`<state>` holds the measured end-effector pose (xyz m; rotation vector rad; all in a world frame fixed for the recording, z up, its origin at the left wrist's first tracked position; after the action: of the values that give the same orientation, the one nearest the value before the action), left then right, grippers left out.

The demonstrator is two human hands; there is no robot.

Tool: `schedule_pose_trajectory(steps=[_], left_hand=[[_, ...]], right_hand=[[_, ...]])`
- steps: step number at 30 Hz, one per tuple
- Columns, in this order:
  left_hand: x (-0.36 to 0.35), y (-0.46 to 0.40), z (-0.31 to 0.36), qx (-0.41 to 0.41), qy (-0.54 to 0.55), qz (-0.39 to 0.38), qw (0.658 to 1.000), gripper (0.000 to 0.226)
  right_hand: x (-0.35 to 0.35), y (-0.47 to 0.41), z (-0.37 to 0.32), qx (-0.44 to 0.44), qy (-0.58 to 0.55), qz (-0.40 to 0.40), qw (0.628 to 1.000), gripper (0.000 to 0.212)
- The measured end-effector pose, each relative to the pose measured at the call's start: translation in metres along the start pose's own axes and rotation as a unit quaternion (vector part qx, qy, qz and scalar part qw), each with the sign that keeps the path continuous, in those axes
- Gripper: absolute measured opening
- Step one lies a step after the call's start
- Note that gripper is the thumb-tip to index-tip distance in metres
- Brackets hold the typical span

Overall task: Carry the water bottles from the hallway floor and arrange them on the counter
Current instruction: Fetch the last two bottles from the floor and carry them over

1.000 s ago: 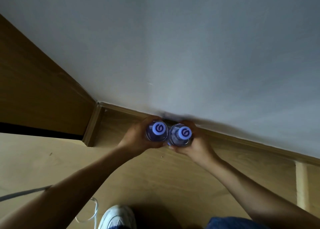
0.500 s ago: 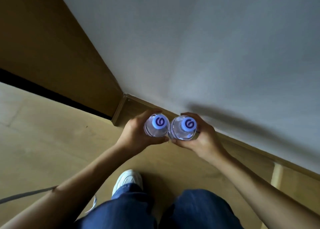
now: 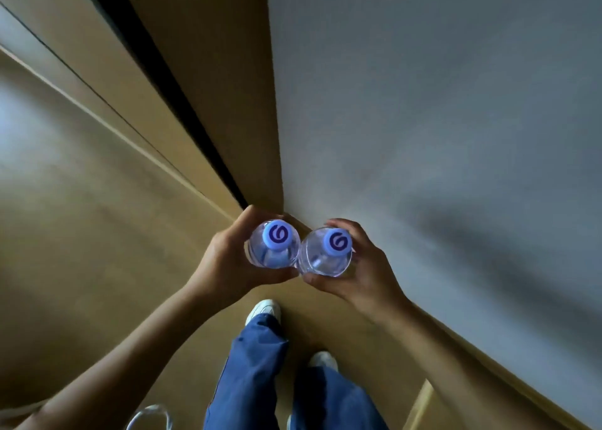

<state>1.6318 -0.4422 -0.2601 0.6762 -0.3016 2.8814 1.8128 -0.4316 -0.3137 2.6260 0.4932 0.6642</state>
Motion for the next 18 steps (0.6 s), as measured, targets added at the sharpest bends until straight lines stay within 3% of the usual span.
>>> schedule_pose_trajectory(steps=[7, 15, 18], left_hand=[[0.104, 0.048, 0.087, 0.077, 0.056, 0.143, 0.985, 0.063], [0.215, 0.118, 0.150, 0.125, 0.070, 0.294, 0.945, 0.063], [0.259, 0.149, 0.159, 0.141, 0.064, 0.334, 0.930, 0.059]], right_hand=[[-0.006, 0.063, -0.141, 0.080, 0.001, -0.047, 0.996, 0.058], [-0.071, 0.099, -0.258, 0.133, 0.039, -0.148, 0.979, 0.075], [-0.108, 0.109, -0.302, 0.141, 0.035, -0.177, 0.973, 0.072]])
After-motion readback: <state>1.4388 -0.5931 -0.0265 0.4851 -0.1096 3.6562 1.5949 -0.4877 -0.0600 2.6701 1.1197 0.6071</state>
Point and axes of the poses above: each hand's wrist, its own y-axis away from the middle knuckle, its own x-axis out of the back of the hand, z = x × y, the point moved 9 cm from there along -y, towards the middle knuckle, and after that the axes turned 13 degrees about -x, right-handed, at the moved point
